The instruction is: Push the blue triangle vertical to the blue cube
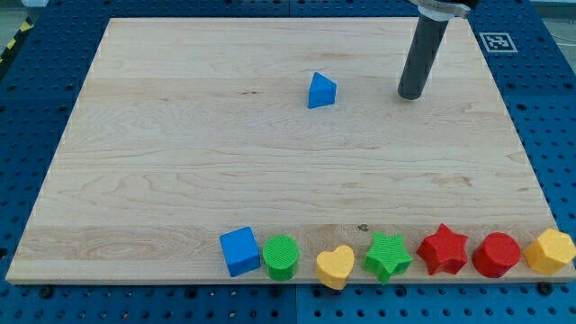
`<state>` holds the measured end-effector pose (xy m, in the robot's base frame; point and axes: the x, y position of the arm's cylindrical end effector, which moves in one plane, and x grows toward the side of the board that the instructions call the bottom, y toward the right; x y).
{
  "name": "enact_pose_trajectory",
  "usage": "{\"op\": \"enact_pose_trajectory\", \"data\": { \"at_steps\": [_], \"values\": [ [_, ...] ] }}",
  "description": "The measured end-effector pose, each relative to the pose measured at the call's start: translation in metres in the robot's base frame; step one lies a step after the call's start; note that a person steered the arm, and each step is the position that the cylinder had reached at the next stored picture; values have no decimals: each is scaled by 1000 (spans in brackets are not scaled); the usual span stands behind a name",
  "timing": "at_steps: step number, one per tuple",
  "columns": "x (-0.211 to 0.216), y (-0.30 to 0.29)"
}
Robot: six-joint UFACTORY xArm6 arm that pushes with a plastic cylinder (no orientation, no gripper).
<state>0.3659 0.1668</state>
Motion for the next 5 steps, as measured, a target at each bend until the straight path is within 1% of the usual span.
{"op": "enact_pose_trajectory", "data": {
  "at_steps": [3,5],
  "values": [
    [0,-57],
    [0,-66]
  ]
}}
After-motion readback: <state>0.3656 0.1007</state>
